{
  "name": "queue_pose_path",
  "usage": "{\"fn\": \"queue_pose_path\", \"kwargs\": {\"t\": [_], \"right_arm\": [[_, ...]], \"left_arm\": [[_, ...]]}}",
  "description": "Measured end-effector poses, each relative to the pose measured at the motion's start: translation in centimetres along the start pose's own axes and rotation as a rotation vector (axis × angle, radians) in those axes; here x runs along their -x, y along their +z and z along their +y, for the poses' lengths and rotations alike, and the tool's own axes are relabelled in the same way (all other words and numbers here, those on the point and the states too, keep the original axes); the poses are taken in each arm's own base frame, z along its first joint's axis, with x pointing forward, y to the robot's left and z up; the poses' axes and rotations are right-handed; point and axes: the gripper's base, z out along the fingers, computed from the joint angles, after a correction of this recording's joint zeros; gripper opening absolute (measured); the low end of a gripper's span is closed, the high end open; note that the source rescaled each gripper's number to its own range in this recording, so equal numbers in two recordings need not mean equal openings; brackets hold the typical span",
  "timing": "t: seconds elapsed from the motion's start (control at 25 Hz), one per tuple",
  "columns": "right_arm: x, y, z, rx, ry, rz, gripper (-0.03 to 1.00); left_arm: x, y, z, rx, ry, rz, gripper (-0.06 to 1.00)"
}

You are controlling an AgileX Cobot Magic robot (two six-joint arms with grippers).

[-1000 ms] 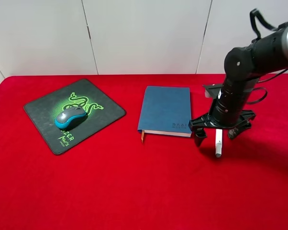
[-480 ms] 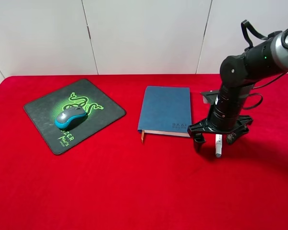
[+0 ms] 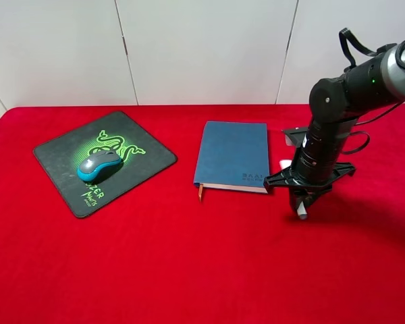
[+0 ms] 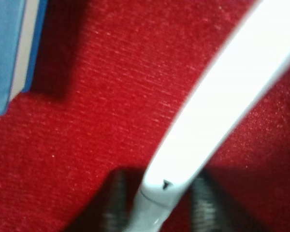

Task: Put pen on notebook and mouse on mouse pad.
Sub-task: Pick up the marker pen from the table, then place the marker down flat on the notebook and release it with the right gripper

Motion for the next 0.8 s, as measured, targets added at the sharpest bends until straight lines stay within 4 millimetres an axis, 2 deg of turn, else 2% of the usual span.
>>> {"fn": "queue_pose_path", "kwargs": {"t": [0.04, 0.48, 0.8], "right_arm": [[0.0, 0.0, 0.0, 0.0, 0.0, 0.0, 0.0], [-0.2, -0.1, 0.0, -0.003, 0.0, 0.015, 0.0], [-0.6, -3.7, 0.0, 0.012, 0.001, -0.042, 0.0]], "left_arm": [[0.0, 0.0, 0.0, 0.0, 0.0, 0.0, 1.0], [0.0, 0.0, 0.0, 0.0, 0.0, 0.0, 1.0], [0.0, 0.0, 0.0, 0.0, 0.0, 0.0, 1.0]]}}
